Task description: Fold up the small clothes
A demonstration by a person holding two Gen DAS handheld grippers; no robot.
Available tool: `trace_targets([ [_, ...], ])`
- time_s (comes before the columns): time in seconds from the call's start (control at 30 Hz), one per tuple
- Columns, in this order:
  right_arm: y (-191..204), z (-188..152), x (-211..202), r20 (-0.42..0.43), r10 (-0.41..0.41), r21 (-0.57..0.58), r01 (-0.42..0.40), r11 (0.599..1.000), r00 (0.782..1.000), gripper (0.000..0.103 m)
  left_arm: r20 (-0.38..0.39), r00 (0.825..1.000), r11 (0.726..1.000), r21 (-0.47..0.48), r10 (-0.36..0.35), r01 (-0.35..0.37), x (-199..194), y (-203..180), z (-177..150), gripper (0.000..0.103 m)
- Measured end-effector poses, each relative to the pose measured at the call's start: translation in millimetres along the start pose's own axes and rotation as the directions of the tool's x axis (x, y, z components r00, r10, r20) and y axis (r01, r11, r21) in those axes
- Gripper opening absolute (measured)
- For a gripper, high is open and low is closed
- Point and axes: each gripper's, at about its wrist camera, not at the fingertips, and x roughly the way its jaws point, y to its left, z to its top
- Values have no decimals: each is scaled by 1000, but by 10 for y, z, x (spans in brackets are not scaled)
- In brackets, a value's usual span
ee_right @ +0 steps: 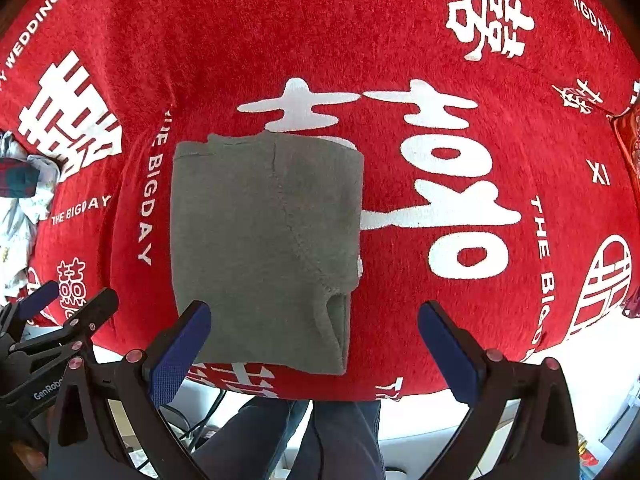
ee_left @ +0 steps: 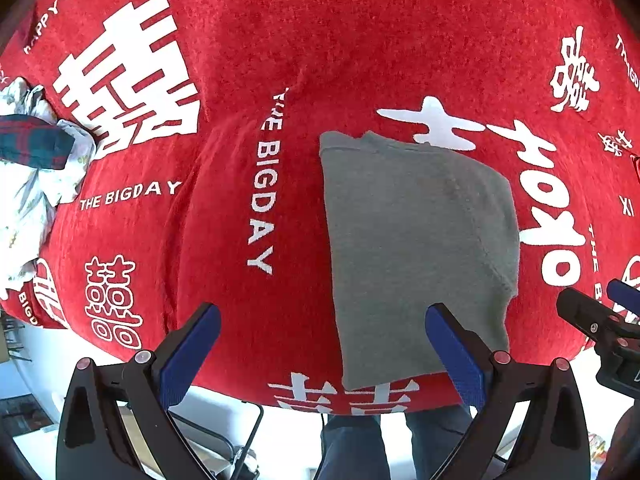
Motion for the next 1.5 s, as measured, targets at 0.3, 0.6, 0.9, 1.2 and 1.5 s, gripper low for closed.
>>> trace_targets([
  [0.3,42,15,-11,-6,-18,-7,18,1000,1000,103,2,1000,1000,-15,7,-7,5,61,12,102],
  [0.6,53,23,-21,-6,-23,-8,23,1000,1000,103,2,1000,1000,-16,7,-7,1,66,14,102],
  [0.9,49,41,-27,-5,-23,-9,23,1000,1000,103,10,1000,1000,-11,11,-11,-15,58,20,102],
  [1.2,51,59,-37,-6,-22,-9,22,1000,1000,103,6,1000,1000,-13,13,-13,-11,74,27,102],
  [1.5,61,68,-47,-4,-23,-11,23,1000,1000,103,27,999,999,-10,43,-42,-23,66,5,102],
])
